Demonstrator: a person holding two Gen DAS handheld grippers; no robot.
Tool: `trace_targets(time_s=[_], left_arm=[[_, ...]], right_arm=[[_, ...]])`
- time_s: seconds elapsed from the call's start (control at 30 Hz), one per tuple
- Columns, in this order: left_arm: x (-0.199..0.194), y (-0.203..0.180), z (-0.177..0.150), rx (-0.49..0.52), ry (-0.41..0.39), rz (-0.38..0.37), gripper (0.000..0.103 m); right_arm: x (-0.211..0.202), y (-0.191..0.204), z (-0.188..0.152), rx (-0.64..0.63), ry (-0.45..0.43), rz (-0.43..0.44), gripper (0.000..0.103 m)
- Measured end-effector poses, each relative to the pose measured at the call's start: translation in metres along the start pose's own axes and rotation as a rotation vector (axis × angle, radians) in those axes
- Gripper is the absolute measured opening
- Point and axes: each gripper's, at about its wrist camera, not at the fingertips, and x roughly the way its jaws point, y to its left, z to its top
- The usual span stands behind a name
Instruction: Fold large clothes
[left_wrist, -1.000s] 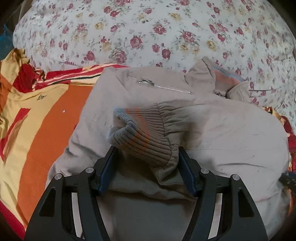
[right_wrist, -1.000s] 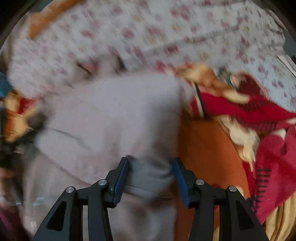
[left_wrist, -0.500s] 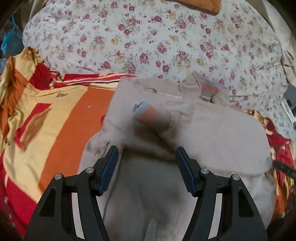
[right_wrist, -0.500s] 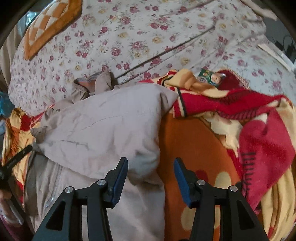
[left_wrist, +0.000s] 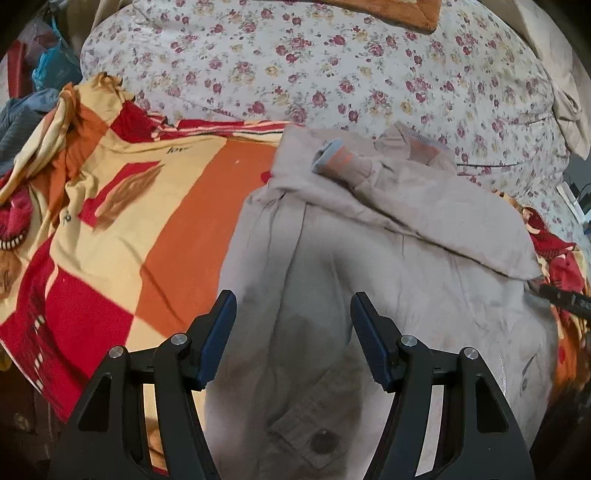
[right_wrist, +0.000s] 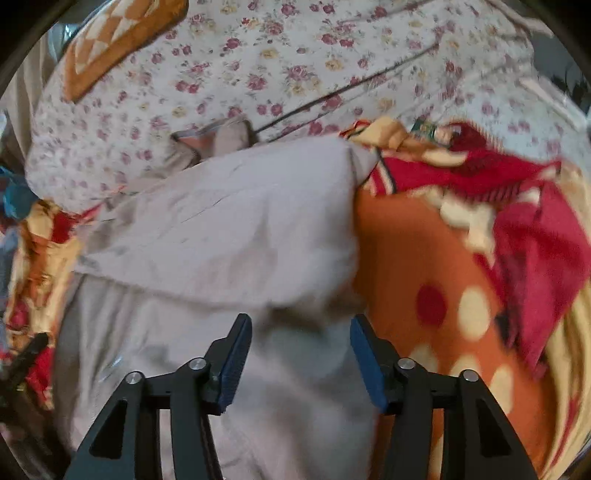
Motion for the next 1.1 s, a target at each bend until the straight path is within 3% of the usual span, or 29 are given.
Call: trace_targets(time_s=[0.03, 0.33, 0.77, 1.1], left_arm=[[0.001, 0.001, -0.001, -0.001, 0.002, -0.002, 0.064], [0.008, 0.011, 0.000, -0.038, 0.000, -0.015, 0.064], [0.017, -0.001, -0.008, 0.051, 0.004, 0.051, 0.064], [0.001, 0.010, -0.026, 0.045, 0.025, 0.003, 0.064]], right_arm=[[-0.004, 0.001, -0.008, 0.006, 0.009, 0.014, 0.065], [-0.024, 0.008, -0.051, -0.024, 0.002, 0.022, 0.067], [-0.019, -0.001, -0.070, -0.032, 0.011, 0.050, 0.070], [-0.033, 0.000, -0.112, -0.065, 0.041, 0.080, 0.074]])
